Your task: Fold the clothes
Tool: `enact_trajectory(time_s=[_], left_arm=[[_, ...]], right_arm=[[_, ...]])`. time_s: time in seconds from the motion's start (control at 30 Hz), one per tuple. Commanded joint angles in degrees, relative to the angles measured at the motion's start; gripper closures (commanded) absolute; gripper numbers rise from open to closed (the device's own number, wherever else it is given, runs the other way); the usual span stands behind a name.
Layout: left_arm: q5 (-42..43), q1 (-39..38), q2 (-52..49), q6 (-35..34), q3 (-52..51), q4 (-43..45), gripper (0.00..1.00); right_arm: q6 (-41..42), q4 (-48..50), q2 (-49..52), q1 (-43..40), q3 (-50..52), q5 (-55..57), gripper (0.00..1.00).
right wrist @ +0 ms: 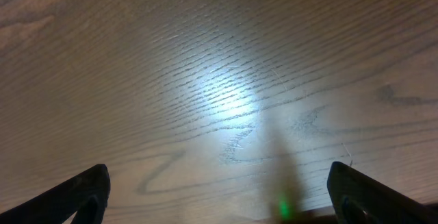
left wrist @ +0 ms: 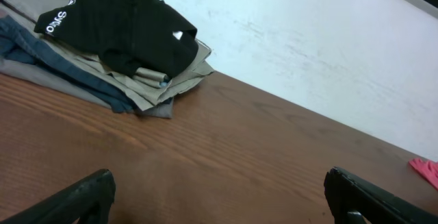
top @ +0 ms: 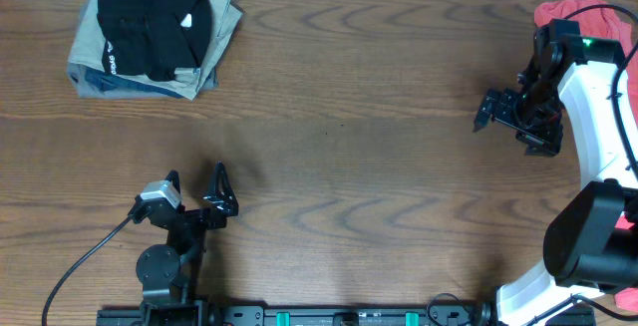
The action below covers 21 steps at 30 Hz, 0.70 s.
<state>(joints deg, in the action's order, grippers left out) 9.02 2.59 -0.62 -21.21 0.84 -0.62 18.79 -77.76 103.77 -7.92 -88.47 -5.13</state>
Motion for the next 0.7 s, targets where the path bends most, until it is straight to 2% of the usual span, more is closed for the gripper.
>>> enact_trajectory(time_s=[0.0,0.47,0.67], left_arm=[[0.81,0.24,0.39,-0.09,-0.61,-2.51,0.02],[0.81,0.24,0.39,-0.09,-0.61,-2.51,0.02],[0.81,0.24,0.39,-0.09,-0.61,-2.51,0.02]], right_arm=[[-0.63,0.02,-0.79,0.07,-0.66,0.2,0.01],[-0.63,0.04,-1.11,0.46,-0.66,0.2,0.01],[-0.63,0.17,-7.93,4.55,-0.66,0.2,0.01]])
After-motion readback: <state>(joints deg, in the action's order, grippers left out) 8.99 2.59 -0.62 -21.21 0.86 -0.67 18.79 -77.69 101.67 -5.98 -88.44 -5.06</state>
